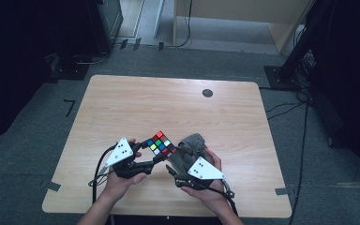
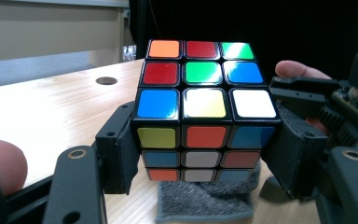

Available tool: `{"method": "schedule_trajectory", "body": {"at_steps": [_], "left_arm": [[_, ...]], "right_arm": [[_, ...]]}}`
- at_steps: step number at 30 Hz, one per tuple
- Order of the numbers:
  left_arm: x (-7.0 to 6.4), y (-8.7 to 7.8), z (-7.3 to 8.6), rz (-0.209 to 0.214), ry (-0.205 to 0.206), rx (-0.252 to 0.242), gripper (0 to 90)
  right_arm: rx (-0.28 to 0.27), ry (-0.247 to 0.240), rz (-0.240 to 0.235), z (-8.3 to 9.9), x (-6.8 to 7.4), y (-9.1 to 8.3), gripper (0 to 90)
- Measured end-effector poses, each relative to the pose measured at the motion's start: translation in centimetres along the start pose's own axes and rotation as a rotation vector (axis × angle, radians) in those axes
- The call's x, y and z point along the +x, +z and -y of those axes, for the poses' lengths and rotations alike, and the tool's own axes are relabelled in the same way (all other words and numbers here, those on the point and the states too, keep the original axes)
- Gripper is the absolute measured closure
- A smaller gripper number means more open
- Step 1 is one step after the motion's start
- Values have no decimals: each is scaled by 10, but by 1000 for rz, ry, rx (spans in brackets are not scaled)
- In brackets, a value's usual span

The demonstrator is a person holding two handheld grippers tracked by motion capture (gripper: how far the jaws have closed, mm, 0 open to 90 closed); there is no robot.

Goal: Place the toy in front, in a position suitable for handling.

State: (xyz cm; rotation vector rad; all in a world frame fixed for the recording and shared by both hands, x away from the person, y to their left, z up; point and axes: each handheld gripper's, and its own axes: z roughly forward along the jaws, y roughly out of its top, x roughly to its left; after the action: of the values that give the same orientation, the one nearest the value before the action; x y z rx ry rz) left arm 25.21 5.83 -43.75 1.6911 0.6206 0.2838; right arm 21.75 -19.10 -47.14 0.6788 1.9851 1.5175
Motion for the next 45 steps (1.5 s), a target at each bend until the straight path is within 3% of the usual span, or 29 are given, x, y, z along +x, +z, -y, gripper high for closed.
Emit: {"method": "schedule_trajectory", "body": {"at_steps": [7,12,15,22,25,28,34,38,42,45], "left_arm": [[-11,8,-2,49,-37,33,344],[-16,12,-1,61,-34,55,344],[-13,13,0,75,-66,58,343],[-7,10,0,96,-58,48,322],[-2,5,-2,82,-64,20,239],[2,0,-4,74,-55,3,181],[6,-4,-1,26,45,34,127],[1,1,3,12,133,81,105],[-6,10,12,-14,218,137,100],[-10,14,16,-43,270,148,101]], "right_arm": [[-28,-61,80,-3,10,1,228],[-37,-99,128,-2,14,2,270],[-39,-115,132,-1,17,2,328],[-18,-112,116,-4,17,2,345],[19,-119,133,-2,15,3,346],[43,-92,149,0,8,3,346],[52,12,158,-4,-11,-5,346],[55,97,115,-11,-23,-11,346],[59,119,89,-17,-23,-13,346],[70,122,62,-21,-18,-13,346]]}}
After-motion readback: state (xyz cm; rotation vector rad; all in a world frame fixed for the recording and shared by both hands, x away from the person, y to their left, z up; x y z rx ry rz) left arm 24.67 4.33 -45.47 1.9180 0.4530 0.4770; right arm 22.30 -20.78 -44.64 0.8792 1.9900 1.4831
